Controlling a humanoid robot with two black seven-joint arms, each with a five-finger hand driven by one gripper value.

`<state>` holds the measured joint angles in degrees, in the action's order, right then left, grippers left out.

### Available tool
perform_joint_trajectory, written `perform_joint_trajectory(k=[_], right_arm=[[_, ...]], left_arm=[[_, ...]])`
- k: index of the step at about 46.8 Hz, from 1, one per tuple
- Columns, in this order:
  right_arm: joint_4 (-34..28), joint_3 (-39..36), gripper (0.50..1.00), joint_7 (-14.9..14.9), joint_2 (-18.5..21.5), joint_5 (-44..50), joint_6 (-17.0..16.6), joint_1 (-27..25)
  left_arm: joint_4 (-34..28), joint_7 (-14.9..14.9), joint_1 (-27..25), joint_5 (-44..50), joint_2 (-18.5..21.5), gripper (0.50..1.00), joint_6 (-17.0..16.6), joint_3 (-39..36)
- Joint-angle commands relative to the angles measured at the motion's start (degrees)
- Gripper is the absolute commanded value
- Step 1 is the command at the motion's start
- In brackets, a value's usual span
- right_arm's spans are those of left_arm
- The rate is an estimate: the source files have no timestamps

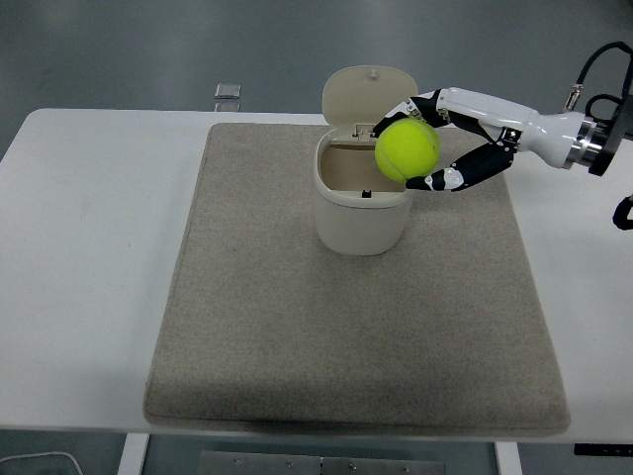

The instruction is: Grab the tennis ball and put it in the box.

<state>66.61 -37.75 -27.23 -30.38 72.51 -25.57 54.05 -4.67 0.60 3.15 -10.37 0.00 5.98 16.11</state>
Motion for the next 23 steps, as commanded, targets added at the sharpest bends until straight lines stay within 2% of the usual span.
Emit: perform_joint_trajectory(k=[1,7,16,21,23], right_arm=[[-0.6,0.0,0.500,2.0,1.7,-0.1,0.0,0.2],[-0.8,0.0,0.500,4.8,3.2,0.1,0.2,0.0],[-1.9,0.4,0.500,5.7,4.7,0.0,4.7,0.0],[-1.9,0.6,0.500,5.7,5.2,0.0,5.5,-0.1],[-1.9,0.6,0.535,5.7,5.2,0.0,5.9,-0.2]], left_arm=[[0.0,-0.1,0.0,0.0,0.0,0.992,0.0,0.0],[0.0,-0.1,0.0,0.0,0.0,0.992,0.0,0.0],[0.0,0.0,0.0,0.0,0.0,0.992,0.0,0.0],[0.0,0.0,0.0,0.0,0.0,0.992,0.0,0.0],[0.0,0.0,0.0,0.0,0.0,0.992,0.0,0.0]])
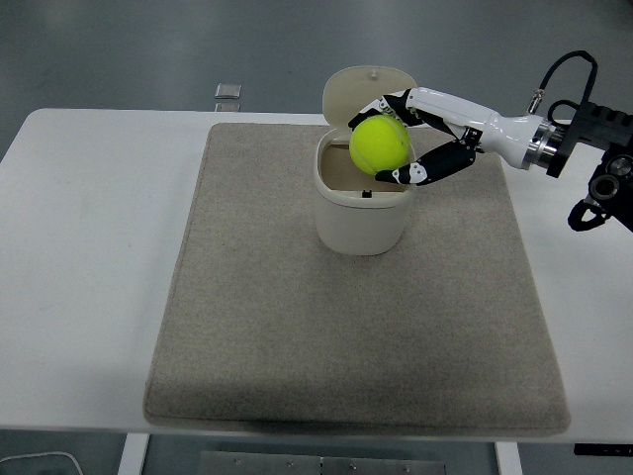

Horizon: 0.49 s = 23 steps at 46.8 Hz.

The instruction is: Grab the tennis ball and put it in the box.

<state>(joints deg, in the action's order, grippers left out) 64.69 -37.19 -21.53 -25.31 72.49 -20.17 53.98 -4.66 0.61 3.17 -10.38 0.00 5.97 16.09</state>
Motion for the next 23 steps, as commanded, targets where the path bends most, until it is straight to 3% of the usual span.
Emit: perform_joint_trajectory(k=[1,15,23], right_arm=[[0.0,0.0,0.547,0.0,0.3,0.0,0.7,-0.1],[-0.7,0.6,0.852,0.0,0.3,0.1,2.2,-0.5],[-1.1,0.6,0.901,0.0,0.3,0.2,2.2,-0.8]], left_arm=[[0.0,0.0,0.0,0.0,0.0,0.992,0.0,0.0],[0.0,0.0,-0.1,0.0,0.0,0.992,0.0,0.0],[0.0,0.0,0.0,0.0,0.0,0.992,0.0,0.0]])
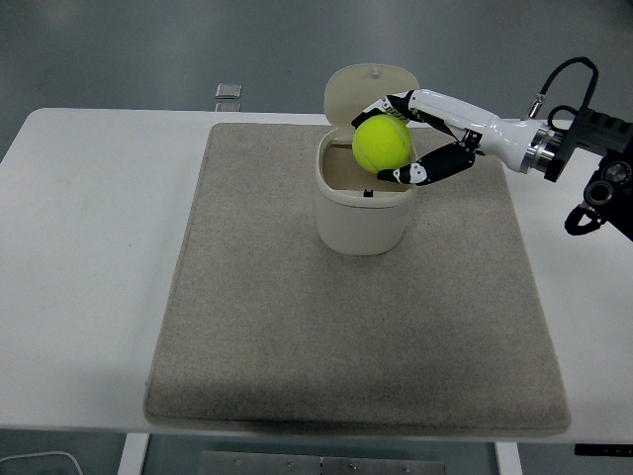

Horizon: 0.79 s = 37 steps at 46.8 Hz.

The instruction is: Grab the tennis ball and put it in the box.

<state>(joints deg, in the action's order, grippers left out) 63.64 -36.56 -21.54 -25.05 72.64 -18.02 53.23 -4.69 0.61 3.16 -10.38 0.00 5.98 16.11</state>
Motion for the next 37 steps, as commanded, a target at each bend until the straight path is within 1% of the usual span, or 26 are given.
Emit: perform_joint_trajectory(k=[1,10,18,20,25,32,37], right_arm=[[0.0,0.1,0.901,0.0,0.0,0.0,-0.1,-0.1],[0.0,0.2,0.903,0.0,-0.1,-0.1,-0.4,-0.2],[0.2,0.0,0.901,-0.3,-0.5,-0.4,-1.6,-0.6],[0.2,-0.2,0.901,-0.3,-0.9,-0.7,-2.9,-0.6],[0.3,-1.1,0.901,-0.3,-1.7,-2.9,-7.8,-0.5],[0.2,-1.1,0.901,-0.1,-5.2,-8.9,-13.3,-0.3],[-0.2,-1.1,0.901,0.0,-7.5,-13.8,-16.3,-0.2]], left_arm=[[0.0,0.0,0.0,0.0,0.0,0.992,0.0,0.1],[0.0,0.0,0.0,-0.1,0.0,0.992,0.0,0.0],[-0.1,0.0,0.0,0.0,0.0,0.992,0.0,0.0],[-0.1,0.0,0.0,0.0,0.0,0.992,0.0,0.1],[0.0,0.0,0.0,0.0,0.0,0.992,0.0,0.0],[0.0,0.0,0.0,0.0,0.0,0.992,0.0,0.0],[0.0,0.0,0.0,0.0,0.0,0.992,0.0,0.0]])
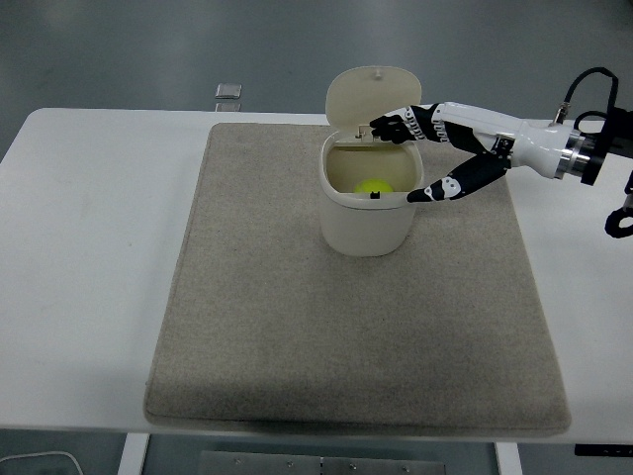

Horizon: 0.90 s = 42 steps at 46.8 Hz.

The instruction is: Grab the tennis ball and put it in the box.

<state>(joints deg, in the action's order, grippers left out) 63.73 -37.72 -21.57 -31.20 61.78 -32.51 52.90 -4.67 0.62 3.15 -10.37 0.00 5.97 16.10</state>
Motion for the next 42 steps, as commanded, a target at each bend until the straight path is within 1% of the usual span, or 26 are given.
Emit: perform_joint_trajectory(k=[1,4,8,12,19,26,32,35,42], right_arm=[[-0.4,0.2,0.901,0.1,-1.6,-3.8,-2.3,0.1],[-1.6,0.3,0.901,0.4,-2.3,-6.3,-2.5,0.1],[-4.9,0.3,0.901,1.4,-2.5,-10.0,-2.5,0.1],[-9.5,0.4,0.901,3.0,-2.4,-14.5,-2.5,0.0],[-18.0,0.8,0.901,4.9,-1.2,-23.7,-2.5,-0.2],[-24.1,0.7,0.901,5.8,2.5,-28.2,-2.5,-0.1],[-26.8,0.3,0.899,6.4,4.9,-29.0,-2.5,0.0],[-27.6,0.1,0.897,7.9,6.3,-30.4,-0.6,0.0],[-28.9,0.2,0.899,11.6,8.7,-37.2,4.0,0.0]], left_arm=[[0.0,-0.1,0.0,0.0,0.0,0.992,0.0,0.0],[0.0,0.0,0.0,0.0,0.0,0.992,0.0,0.1],[0.0,0.0,0.0,0.0,0.0,0.992,0.0,0.0],[0.0,0.0,0.0,0.0,0.0,0.992,0.0,0.1],[-0.1,-0.1,-0.1,0.0,0.0,0.992,0.0,0.0],[0.0,0.0,-0.1,0.0,0.0,0.992,0.0,0.0],[-0.1,0.0,0.0,0.0,0.0,0.992,0.0,0.0],[-0.1,0.0,0.0,0.0,0.0,0.992,0.0,0.0],[0.0,0.0,0.0,0.0,0.0,0.992,0.0,0.1]])
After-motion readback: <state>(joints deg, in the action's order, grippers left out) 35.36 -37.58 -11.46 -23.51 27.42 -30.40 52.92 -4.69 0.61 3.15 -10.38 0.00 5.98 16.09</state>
